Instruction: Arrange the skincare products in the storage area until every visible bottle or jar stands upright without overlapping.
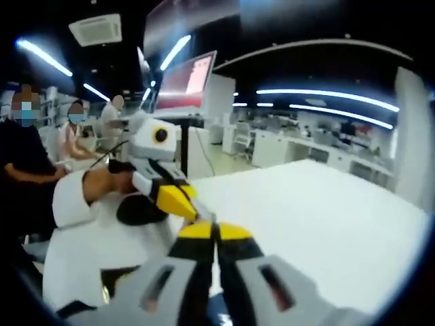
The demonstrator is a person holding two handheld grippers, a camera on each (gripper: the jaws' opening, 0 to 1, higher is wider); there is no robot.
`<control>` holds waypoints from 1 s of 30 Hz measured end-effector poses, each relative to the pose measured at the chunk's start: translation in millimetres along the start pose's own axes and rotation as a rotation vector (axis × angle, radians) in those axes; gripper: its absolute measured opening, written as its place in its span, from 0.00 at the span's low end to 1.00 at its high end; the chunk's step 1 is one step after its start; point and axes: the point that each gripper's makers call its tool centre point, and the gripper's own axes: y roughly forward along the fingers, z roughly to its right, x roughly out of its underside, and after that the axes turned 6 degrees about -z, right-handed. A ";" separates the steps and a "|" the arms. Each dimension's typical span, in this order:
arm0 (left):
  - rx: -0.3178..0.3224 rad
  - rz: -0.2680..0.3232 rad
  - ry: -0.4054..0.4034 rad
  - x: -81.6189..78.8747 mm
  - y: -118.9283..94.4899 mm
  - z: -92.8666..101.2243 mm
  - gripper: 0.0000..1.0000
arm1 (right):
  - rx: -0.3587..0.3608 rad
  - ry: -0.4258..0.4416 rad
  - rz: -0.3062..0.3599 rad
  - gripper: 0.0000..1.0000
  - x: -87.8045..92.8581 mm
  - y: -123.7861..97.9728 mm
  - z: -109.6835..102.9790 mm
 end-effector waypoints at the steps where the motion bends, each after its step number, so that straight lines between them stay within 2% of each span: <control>1: -0.002 -0.008 0.002 1.4 0.9 0.0 0.00 | -0.004 0.002 -0.009 0.00 2.3 0.0 -0.2; 11: -0.022 -0.077 0.032 11.9 3.8 -2.3 0.00 | 0.001 -0.048 -0.071 0.00 14.9 0.2 -6.2; 20: -0.034 -0.098 0.038 17.4 5.8 0.6 0.00 | 0.008 -0.071 -0.088 0.00 18.9 -1.8 -10.8; 26: -0.041 -0.093 0.038 17.2 5.6 0.3 0.01 | 0.027 -0.102 -0.097 0.00 17.5 -2.6 -12.0; 30: -0.041 -0.110 0.075 20.6 8.5 4.1 0.00 | 0.032 -0.107 -0.112 0.00 20.3 -1.8 -9.1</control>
